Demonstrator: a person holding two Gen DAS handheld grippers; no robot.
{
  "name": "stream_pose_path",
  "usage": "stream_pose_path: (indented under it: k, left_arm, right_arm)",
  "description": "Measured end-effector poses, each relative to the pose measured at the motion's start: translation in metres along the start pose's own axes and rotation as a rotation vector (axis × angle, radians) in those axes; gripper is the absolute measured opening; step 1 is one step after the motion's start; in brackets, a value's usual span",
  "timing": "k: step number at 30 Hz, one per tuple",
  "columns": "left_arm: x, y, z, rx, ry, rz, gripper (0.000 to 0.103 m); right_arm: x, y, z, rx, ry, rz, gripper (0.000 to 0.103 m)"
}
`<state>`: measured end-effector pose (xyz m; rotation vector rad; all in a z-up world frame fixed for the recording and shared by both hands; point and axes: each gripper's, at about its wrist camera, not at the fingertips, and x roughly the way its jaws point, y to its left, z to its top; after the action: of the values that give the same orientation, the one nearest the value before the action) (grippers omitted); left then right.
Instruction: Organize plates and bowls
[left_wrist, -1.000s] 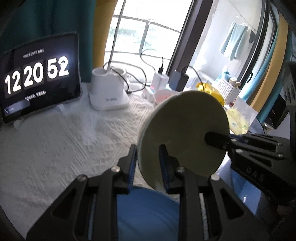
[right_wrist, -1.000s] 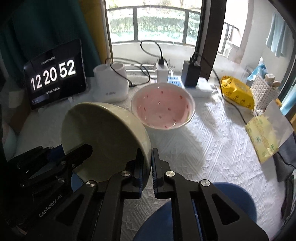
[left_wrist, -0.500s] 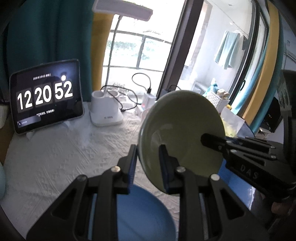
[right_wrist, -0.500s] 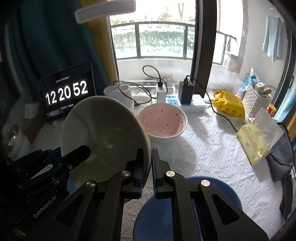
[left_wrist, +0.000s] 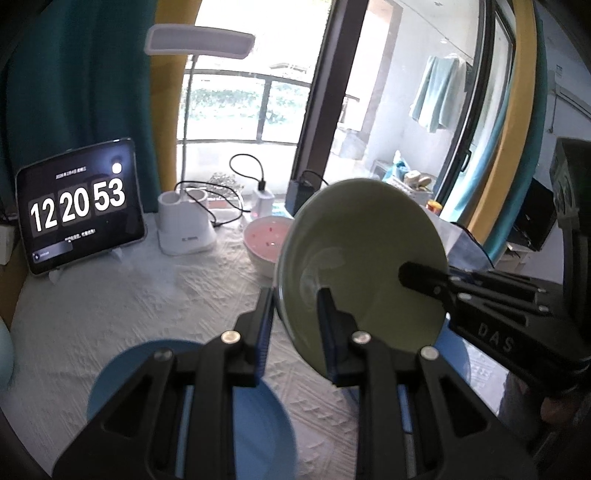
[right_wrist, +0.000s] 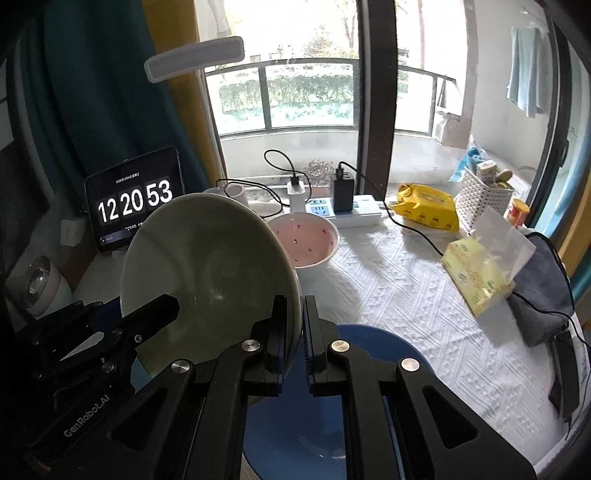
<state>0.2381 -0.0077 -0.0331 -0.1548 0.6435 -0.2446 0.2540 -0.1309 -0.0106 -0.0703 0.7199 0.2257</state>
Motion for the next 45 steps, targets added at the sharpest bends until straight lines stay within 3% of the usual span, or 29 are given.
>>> stream_pose_path:
  k: [25, 45]
  left_arm:
    - [0.017, -0.072, -0.035, 0.084, 0.114, -0.036, 0.024]
    - [0.047, -0.089, -0.070, 0.109, 0.224, -0.003, 0.024]
  right_arm:
    - [-0.024, -0.066, -0.051, 0.109, 0.032, -0.027, 0.009]
    - [0.001, -0.091, -0.091, 0.144, 0.123, -0.017, 0.010]
